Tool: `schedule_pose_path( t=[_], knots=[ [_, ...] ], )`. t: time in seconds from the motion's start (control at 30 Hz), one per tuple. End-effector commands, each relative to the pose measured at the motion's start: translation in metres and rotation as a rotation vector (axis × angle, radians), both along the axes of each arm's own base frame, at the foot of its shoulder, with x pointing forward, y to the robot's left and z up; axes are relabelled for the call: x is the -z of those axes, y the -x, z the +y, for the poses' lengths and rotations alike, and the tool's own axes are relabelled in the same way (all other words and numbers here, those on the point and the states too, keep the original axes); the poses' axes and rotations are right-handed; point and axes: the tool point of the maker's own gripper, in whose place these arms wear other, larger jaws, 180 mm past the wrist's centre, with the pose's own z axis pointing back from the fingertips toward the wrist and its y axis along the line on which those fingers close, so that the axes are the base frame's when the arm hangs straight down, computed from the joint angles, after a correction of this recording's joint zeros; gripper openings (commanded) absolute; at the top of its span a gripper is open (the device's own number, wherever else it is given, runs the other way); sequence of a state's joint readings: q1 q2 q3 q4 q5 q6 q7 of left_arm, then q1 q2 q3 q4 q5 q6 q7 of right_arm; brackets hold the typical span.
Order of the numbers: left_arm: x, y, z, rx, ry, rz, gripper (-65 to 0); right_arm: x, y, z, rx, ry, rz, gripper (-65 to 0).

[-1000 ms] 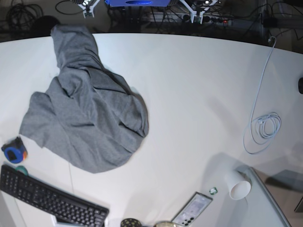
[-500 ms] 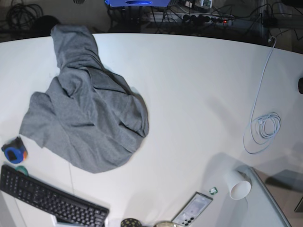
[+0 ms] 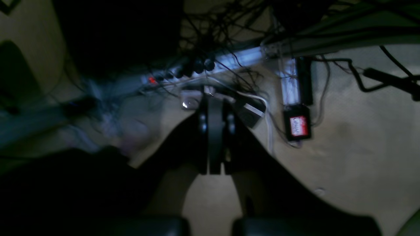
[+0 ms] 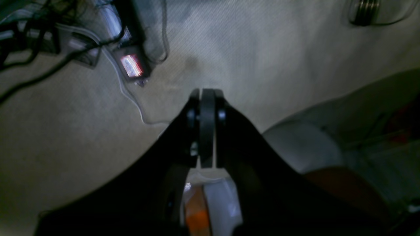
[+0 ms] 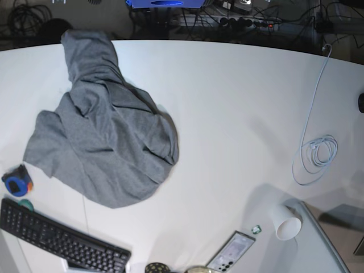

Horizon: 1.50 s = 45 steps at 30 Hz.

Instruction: Layout the t-shirt on the table in an organized manner, then fold the t-shirt properly

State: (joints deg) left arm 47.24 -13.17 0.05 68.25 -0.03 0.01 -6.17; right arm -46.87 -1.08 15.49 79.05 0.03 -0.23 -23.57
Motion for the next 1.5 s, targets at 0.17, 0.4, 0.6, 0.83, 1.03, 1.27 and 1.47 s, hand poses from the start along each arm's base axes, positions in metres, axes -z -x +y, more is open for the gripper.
schedule_pose_path(
  t=[0.17,0.4,0.6,0.83,1.03,1.27,1.47],
  knots=[
    [-0.054,-0.042,0.001,-0.038,0.072,-0.165,-65.0,-0.061,-0.044,-0.008,-0.045,0.045,-0.125,-64.8],
    [-0.141,-0.145,-0.031,-0.083,0.299,-0.359,-65.0,-0.113,-0.151,-0.002,-0.055,0.067,-0.416,-65.0],
    [-0.163,-0.222,-0.056,-0.064,0.355,-0.416,-65.0,-0.130,-0.228,0.008,-0.024,0.046,-0.598,-61.7],
    [-0.153,-0.258,-0.089,-0.146,0.426,-0.323,-56.9,-0.146,-0.282,0.060,-0.294,-0.097,-0.702,-33.2],
    [-0.134,-0.254,-0.068,-0.192,0.385,-0.284,-44.3,-0.154,-0.300,0.108,-0.504,-0.199,-0.736,-17.0],
    [-0.129,-0.251,0.007,-0.344,0.267,-0.306,-62.7,-0.156,-0.327,0.123,-0.540,-0.222,-0.773,-21.3],
    [-0.131,-0.246,0.028,-0.389,0.233,-0.317,-65.0,-0.139,-0.319,0.145,-0.580,-0.270,-0.693,-21.6]
  ],
)
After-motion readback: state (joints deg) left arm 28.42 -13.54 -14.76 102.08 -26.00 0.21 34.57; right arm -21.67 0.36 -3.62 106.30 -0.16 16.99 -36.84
